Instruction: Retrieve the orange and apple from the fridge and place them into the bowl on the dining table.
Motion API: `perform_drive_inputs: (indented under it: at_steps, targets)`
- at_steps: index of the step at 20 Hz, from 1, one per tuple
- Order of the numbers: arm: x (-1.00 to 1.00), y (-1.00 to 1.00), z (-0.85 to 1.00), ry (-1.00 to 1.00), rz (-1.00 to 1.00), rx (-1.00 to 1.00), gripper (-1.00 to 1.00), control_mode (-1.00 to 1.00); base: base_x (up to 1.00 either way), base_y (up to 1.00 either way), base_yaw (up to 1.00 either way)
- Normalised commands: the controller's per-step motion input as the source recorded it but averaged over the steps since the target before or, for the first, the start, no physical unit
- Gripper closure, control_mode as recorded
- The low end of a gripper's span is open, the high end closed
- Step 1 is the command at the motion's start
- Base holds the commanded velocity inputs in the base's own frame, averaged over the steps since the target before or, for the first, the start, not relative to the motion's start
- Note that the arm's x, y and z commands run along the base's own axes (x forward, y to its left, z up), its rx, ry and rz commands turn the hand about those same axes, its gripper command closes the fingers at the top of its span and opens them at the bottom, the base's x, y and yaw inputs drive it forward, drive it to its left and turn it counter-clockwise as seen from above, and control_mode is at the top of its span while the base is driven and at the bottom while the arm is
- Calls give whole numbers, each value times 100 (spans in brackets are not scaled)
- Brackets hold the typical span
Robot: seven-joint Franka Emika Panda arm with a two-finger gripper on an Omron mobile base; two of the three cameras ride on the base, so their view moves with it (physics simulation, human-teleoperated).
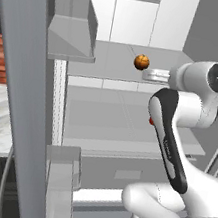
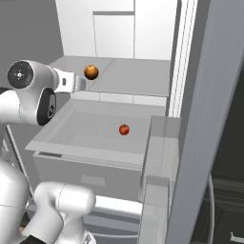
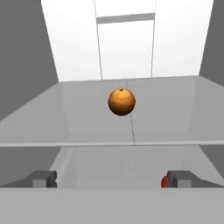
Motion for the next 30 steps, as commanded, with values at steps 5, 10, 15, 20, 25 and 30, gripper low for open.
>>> perform_drive_inputs:
  at_steps: [5,10,15,20,25,30]
  targets:
    - [35,-1,16,14,0,-2,-100,-100,0,0,0]
    - [50,-10,1,12,0,0,-100,-100,0,0,0]
    - [42,-5,-16,4,0,0,-100,-100,0,0,0]
    - [45,0,-25,0,0,0,-100,-100,0,0,0]
    - [45,0,-24,0,0,0,-100,-100,0,0,0]
    - [43,0,-4,0,0,0,-100,-100,0,0,0]
